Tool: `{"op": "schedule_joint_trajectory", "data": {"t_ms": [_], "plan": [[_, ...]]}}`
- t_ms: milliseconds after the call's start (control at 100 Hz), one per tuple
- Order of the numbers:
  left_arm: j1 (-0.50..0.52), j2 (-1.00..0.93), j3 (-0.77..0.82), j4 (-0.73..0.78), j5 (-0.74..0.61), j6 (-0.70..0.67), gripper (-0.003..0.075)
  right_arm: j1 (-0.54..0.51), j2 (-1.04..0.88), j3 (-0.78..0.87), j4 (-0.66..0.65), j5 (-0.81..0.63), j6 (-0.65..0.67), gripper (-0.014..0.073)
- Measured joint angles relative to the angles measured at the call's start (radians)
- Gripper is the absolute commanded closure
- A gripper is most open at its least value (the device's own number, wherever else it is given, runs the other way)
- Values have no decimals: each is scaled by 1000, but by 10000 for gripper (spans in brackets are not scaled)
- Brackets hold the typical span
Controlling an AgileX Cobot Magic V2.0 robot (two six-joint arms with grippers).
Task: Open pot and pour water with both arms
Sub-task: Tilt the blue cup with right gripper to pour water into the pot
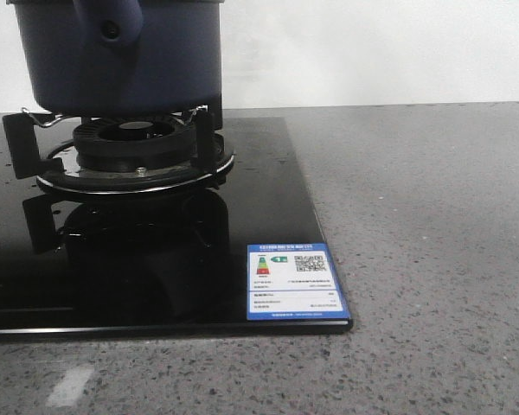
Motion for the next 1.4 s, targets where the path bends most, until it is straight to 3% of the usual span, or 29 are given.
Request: {"op": "schedule_joint_trajectory", "data": {"t_ms": [420, 910, 1400], "plan": [[0, 0, 0, 0, 0, 0, 470, 26, 98, -106, -293, 140, 0, 235], [0, 0, 0, 0, 0, 0, 470, 29, 138, -106, -679, 133, 0, 235], [0, 0, 0, 0, 0, 0, 470, 29, 138, -106, -907, 102, 0, 235]]}}
